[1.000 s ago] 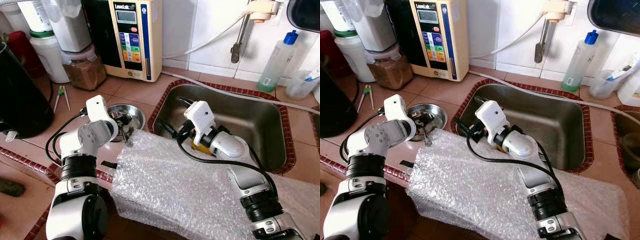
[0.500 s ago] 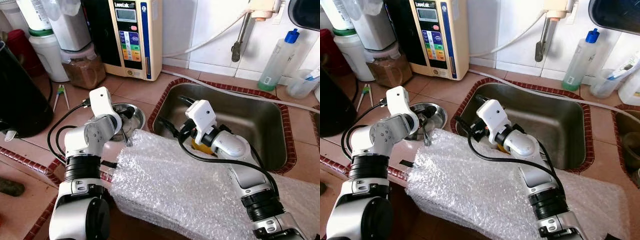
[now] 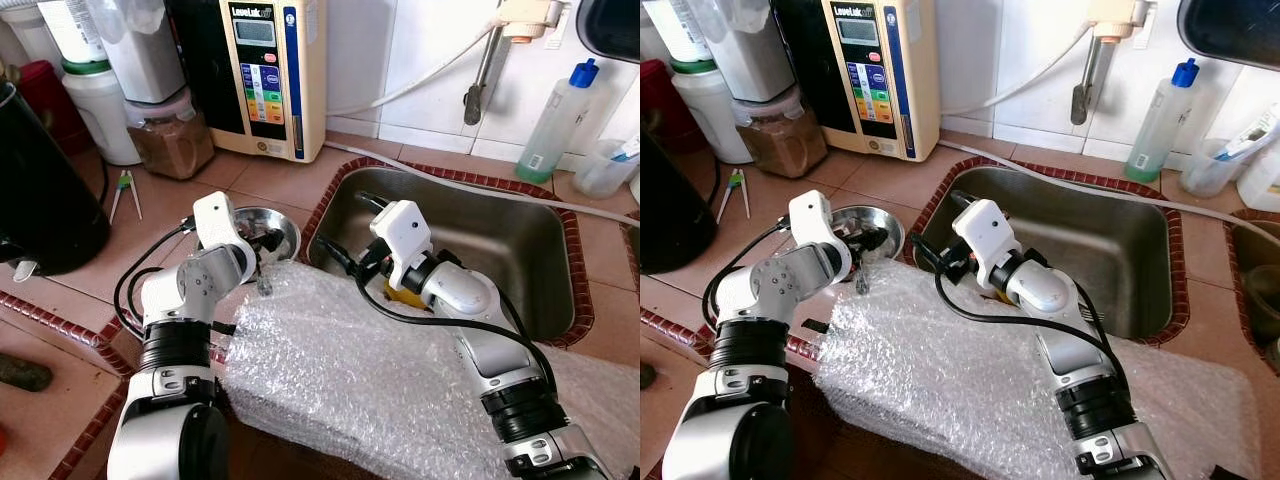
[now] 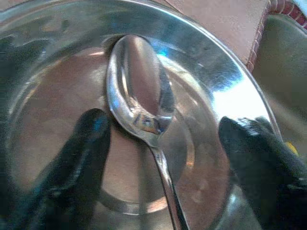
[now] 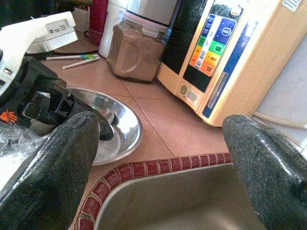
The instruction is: Kitchen organization
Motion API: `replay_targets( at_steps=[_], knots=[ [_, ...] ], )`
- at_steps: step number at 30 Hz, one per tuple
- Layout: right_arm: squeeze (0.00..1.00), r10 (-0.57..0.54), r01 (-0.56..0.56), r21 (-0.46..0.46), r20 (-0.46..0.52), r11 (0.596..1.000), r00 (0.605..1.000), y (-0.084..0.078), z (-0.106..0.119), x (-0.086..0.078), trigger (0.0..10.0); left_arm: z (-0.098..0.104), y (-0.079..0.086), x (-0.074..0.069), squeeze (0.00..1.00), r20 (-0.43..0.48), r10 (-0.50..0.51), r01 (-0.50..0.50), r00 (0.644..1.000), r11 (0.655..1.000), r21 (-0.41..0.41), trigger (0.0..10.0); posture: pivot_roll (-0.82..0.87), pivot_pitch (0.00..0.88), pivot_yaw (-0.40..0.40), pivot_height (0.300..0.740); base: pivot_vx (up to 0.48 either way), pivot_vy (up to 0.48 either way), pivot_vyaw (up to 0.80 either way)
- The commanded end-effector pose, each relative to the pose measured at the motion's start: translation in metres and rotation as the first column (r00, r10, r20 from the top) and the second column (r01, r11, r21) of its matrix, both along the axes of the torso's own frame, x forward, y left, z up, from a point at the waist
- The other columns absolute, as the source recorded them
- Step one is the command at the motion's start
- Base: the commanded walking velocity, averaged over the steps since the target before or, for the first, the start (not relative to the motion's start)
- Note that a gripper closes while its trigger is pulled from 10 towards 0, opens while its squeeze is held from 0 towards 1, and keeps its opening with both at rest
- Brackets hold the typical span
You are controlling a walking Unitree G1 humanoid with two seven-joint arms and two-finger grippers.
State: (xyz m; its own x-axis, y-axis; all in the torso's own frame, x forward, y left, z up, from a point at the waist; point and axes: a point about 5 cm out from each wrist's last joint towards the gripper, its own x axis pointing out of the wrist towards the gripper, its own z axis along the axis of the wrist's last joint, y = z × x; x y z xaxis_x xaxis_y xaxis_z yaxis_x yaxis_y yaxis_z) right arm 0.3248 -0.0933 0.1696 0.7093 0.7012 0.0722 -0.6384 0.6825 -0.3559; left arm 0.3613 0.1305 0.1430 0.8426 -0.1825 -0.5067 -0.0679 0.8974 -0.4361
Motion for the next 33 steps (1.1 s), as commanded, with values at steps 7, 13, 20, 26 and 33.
replay_targets(
  at_steps=[7,13,20,26,33],
  knots=[
    [0.00,-0.006,0.006,-0.001,0.011,1.000,1.000,0.000,0.004,0.001,10.0,-0.024,0.009,-0.006,0.00,-0.102,-0.016,0.016,0.995,1.000,0.000,0.0,-0.01,0.000,0.073,0.740,0.000,0.000,0.00],
    [0.00,0.006,-0.006,-0.009,0.004,1.000,1.000,0.000,0.003,0.001,10.0,-0.026,0.036,-0.003,0.00,-0.089,0.008,-0.002,0.996,0.997,0.073,0.0,-0.01,0.000,0.070,0.740,0.000,0.000,0.00],
    [0.00,0.006,-0.006,-0.014,0.000,1.000,1.000,-0.002,0.001,0.000,10.0,-0.019,0.052,0.002,0.00,-0.049,-0.072,0.078,0.996,0.987,0.143,0.0,-0.02,0.000,0.070,0.740,0.000,0.000,0.00],
    [0.00,0.004,-0.004,-0.017,0.000,1.000,1.000,-0.002,0.002,0.001,10.0,-0.019,0.057,0.006,0.00,-0.045,-0.240,0.244,0.970,0.937,0.249,0.0,-0.02,0.000,0.067,0.740,0.000,0.000,0.00],
    [0.00,0.002,-0.002,-0.019,-0.002,1.000,1.000,-0.003,0.001,0.002,10.0,-0.019,0.060,0.010,0.00,-0.022,-0.252,0.249,0.967,0.932,0.263,0.0,-0.02,0.000,0.065,0.740,0.000,0.000,0.00]
  ],
)
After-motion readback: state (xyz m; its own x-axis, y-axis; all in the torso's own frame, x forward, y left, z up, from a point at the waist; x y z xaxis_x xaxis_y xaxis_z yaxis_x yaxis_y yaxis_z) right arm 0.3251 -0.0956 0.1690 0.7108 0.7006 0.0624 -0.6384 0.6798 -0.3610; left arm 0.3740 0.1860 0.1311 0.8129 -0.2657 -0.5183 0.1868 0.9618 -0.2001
